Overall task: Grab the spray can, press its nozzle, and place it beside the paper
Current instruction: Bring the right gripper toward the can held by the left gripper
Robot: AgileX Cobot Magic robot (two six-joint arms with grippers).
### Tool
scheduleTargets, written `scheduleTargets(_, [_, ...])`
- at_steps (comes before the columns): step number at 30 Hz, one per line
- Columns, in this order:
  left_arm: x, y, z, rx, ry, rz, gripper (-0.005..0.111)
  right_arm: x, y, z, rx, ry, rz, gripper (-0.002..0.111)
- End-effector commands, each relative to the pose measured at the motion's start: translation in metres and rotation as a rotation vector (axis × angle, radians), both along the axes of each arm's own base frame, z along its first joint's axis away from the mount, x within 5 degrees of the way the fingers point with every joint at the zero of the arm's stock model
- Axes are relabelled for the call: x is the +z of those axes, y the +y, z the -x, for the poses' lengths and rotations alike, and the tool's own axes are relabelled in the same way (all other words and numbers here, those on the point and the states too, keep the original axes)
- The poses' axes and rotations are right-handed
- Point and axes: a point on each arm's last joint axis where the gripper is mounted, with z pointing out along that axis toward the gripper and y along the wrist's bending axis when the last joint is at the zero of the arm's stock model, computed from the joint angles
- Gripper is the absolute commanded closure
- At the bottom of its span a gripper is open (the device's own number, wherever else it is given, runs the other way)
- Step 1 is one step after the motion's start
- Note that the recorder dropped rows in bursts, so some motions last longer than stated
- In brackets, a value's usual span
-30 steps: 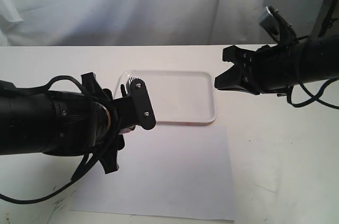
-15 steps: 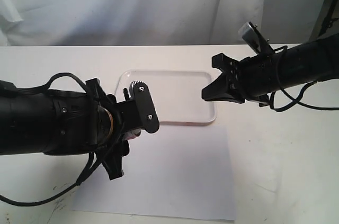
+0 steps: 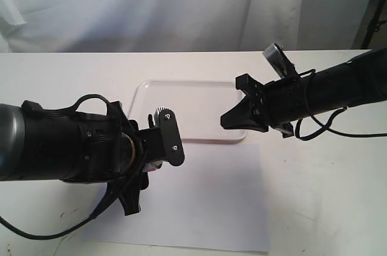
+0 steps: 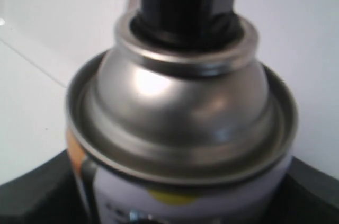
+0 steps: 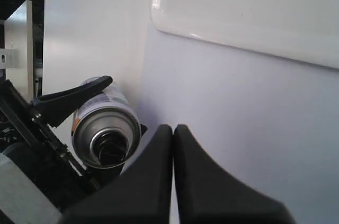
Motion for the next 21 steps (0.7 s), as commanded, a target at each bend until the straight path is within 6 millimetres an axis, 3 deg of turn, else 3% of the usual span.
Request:
scheduleTargets(1, [0.004, -0.006, -0.001, -0.036, -0.013, 0.032, 0.107, -0.002, 0.012, 0.002, 0.051, 0.004, -0.061, 0.108])
scheduleTargets(21, [0.004, -0.007, -0.001, -0.04, -0.013, 0.037, 0.107, -0.012, 0.049, 0.016, 0.14, 0.045, -0.1, 0.108])
